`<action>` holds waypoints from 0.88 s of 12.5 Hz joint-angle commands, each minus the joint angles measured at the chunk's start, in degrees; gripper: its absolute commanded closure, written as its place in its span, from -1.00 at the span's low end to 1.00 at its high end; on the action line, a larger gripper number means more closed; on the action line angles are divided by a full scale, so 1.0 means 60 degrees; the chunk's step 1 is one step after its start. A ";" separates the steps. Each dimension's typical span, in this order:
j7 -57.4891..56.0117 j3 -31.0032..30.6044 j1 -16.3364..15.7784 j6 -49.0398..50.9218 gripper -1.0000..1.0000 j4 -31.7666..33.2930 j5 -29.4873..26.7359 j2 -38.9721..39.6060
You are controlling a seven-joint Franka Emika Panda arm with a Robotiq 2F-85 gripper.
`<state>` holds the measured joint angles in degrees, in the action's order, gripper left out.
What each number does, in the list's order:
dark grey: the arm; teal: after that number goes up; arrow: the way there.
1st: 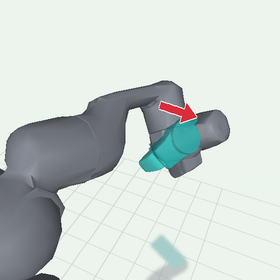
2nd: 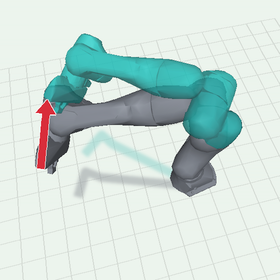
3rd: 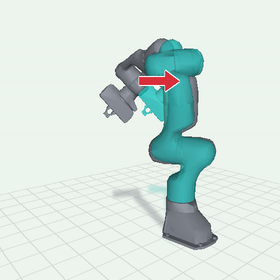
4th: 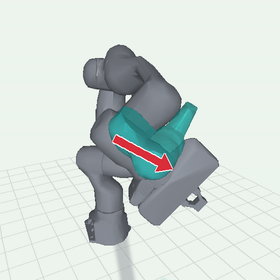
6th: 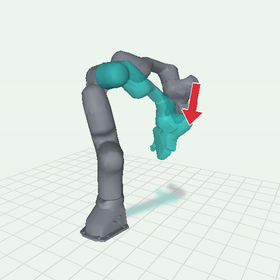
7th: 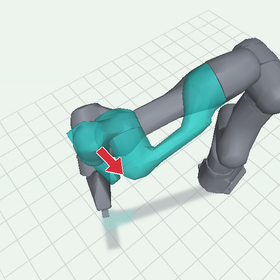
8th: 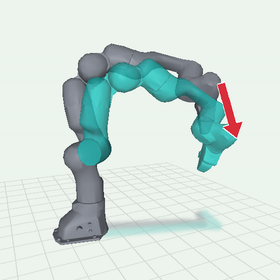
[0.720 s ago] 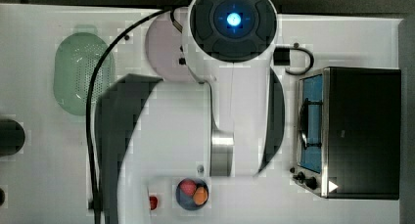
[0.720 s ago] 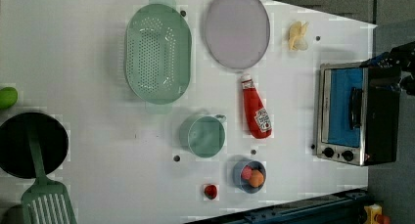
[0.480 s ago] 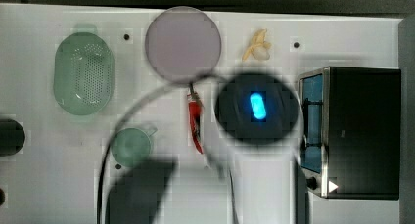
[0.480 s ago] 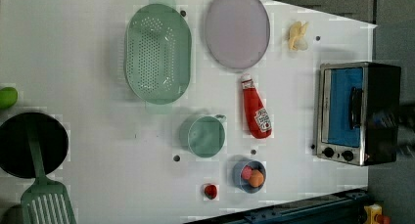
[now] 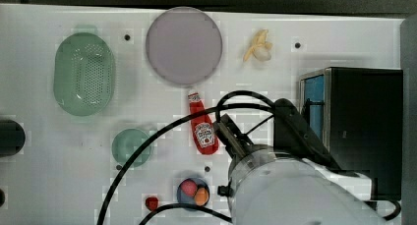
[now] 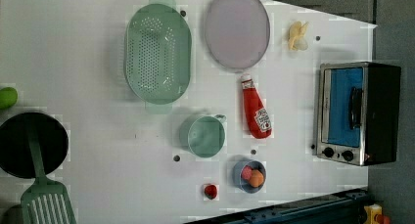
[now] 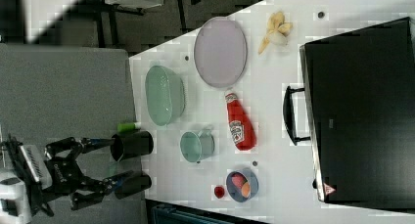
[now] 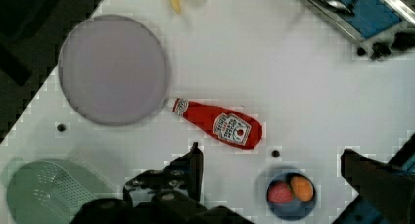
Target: Pick ketchup from table and place on oven.
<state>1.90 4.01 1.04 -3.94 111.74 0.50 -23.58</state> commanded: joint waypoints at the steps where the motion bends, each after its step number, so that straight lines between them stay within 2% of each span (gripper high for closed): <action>1: -0.1777 -0.0254 0.0014 -0.0223 -1.00 0.1310 -0.0042 0.0955; 7: -0.6073 -0.0694 -0.0155 -0.3165 -1.00 0.3258 -0.0042 0.2077; 11: -0.6928 -0.1121 -0.0198 -0.5819 -1.00 0.4131 -0.0042 0.3503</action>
<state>-33.29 -1.42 0.23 -36.37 136.41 -0.94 -0.29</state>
